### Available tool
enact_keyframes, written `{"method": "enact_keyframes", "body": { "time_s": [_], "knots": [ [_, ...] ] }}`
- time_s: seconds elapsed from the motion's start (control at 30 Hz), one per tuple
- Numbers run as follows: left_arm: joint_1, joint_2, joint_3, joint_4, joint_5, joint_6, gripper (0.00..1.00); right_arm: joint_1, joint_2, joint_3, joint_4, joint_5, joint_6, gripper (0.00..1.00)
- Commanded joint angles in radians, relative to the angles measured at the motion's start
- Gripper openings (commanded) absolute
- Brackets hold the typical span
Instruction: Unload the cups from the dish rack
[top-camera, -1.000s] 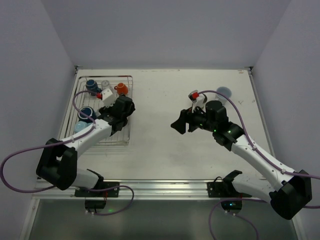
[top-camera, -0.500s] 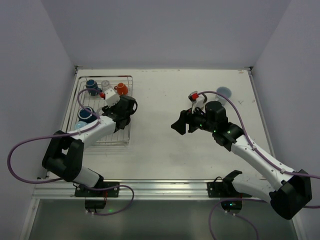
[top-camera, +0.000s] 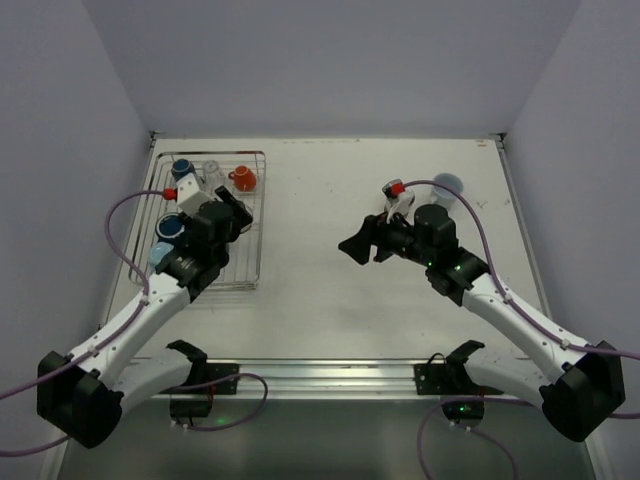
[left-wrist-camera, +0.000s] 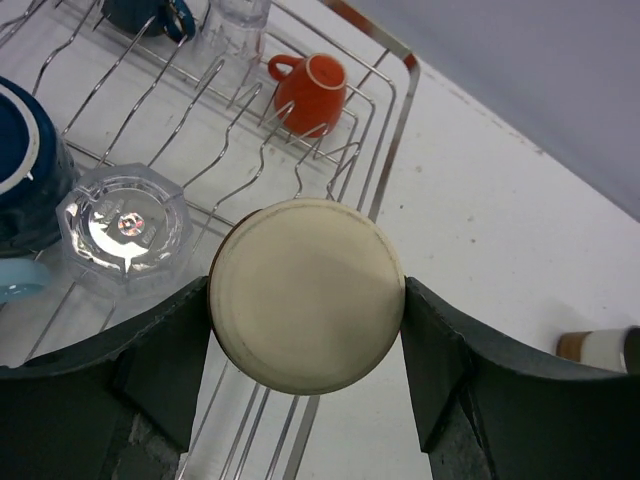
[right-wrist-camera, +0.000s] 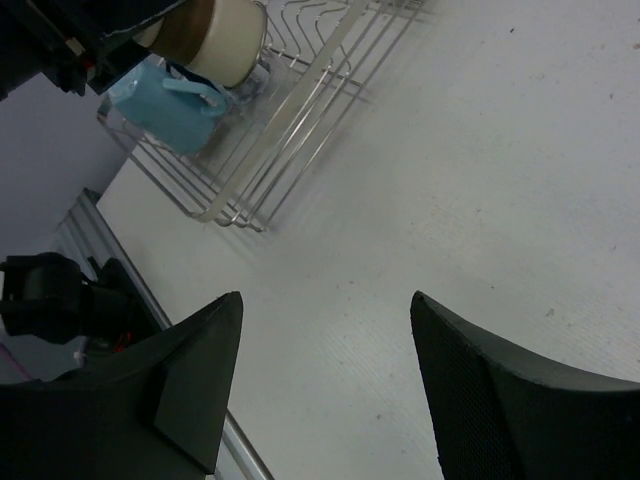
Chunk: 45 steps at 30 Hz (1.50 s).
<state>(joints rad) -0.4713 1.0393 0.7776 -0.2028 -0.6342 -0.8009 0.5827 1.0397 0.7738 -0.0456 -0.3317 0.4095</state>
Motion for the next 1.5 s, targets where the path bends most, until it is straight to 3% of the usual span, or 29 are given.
{"method": "enact_keyframes", "body": {
  "time_s": [0.0, 0.07, 0.17, 0.3, 0.4, 0.63, 0.93, 1.07, 1.13, 1.2, 1.27, 1.3, 1.33, 1.43, 1.47],
  "knots": [
    [0.003, -0.12, -0.032, 0.002, 0.066, 0.026, 0.49, 0.005, -0.026, -0.046, 0.238, -0.042, 0.167, 0.71],
    [0.003, -0.221, -0.066, 0.02, 0.129, 0.014, 0.49, 0.006, -0.021, -0.083, 0.352, -0.081, 0.239, 0.71],
    [0.003, -0.326, -0.139, 0.128, 0.338, -0.023, 0.49, 0.017, 0.022, -0.142, 0.588, -0.147, 0.371, 0.73],
    [0.002, -0.346, -0.227, 0.336, 0.678, -0.125, 0.49, 0.029, 0.117, -0.157, 0.826, -0.207, 0.48, 0.75],
    [0.002, -0.323, -0.296, 0.503, 0.816, -0.221, 0.49, 0.037, 0.174, -0.159, 0.92, -0.227, 0.518, 0.75],
    [-0.004, -0.28, -0.337, 0.721, 0.923, -0.302, 0.49, 0.066, 0.218, -0.114, 0.902, -0.211, 0.514, 0.74],
    [-0.016, -0.283, -0.357, 0.795, 0.933, -0.336, 0.48, 0.103, 0.207, -0.099, 0.915, -0.181, 0.519, 0.71],
    [-0.033, -0.257, -0.368, 0.809, 0.946, -0.343, 0.5, 0.12, 0.229, -0.068, 0.97, -0.205, 0.535, 0.6],
    [-0.036, -0.252, -0.37, 0.81, 0.947, -0.342, 0.61, 0.126, 0.249, -0.065, 1.015, -0.224, 0.557, 0.52],
    [-0.036, -0.269, -0.359, 0.784, 0.94, -0.325, 0.79, 0.126, 0.258, -0.073, 1.079, -0.227, 0.587, 0.35],
    [-0.036, -0.283, -0.337, 0.728, 0.921, -0.278, 0.89, 0.126, 0.252, -0.074, 1.083, -0.224, 0.586, 0.19],
    [-0.036, -0.298, -0.31, 0.664, 0.917, -0.258, 0.96, 0.128, 0.247, -0.073, 1.067, -0.219, 0.578, 0.07],
    [-0.036, -0.309, -0.293, 0.628, 0.912, -0.204, 0.99, 0.126, 0.226, -0.07, 1.044, -0.204, 0.565, 0.04],
    [-0.036, -0.357, -0.18, 0.369, 0.849, -0.033, 1.0, 0.12, 0.172, -0.016, 0.766, -0.162, 0.432, 0.0],
    [-0.036, -0.373, -0.147, 0.291, 0.793, 0.02, 1.0, 0.12, 0.137, 0.049, 0.531, -0.102, 0.317, 0.0]
  ]
}}
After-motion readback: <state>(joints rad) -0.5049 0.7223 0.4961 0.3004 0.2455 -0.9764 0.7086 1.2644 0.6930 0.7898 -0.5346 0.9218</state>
